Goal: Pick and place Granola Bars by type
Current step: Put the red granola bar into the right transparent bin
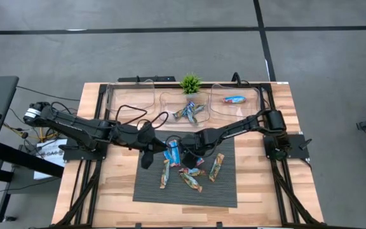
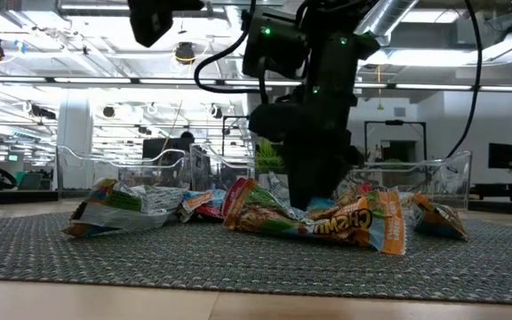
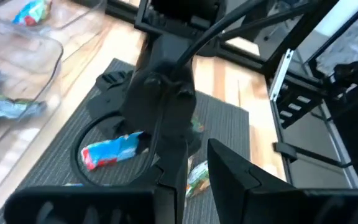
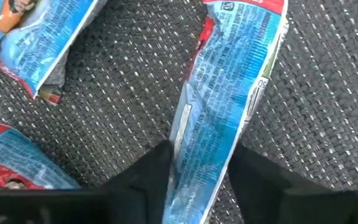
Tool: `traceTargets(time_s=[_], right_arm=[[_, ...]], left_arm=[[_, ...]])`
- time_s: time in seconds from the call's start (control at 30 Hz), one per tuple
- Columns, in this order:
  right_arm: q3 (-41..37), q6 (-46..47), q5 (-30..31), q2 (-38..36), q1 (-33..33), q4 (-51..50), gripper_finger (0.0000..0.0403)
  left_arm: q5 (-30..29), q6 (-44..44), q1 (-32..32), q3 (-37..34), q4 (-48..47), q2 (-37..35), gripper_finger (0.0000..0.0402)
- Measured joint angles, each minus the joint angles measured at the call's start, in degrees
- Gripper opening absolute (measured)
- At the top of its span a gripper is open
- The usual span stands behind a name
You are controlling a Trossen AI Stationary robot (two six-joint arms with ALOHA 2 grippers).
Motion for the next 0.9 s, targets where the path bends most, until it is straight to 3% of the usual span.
traceTargets(time_s=[0.2,0.4,0.67,0.9], right_arm=[[0.95,-0.45,-0.53,-0.01,-0.15,0.36,0.0055],[3.81,-2.92,-0.23,-2.43,-0.57,1.14,0.0031],[4.14,-1.55,14.26,-13.03,-6.06,-4.18,0.0037],[4.15,-2.66,25.53,-21.09,-15.99,-18.39,0.0037]], left_arm=[[-0.98,-0.20,0.00,0.00,-1.37,-0.09,0.0054],[-2.37,0.07,0.00,-0.02,-1.94,-0.09,0.0054],[-10.83,2.36,0.02,-0.05,-0.87,-0.08,0.0054],[-13.96,2.97,0.38,-0.09,-0.30,-0.07,0.0054]])
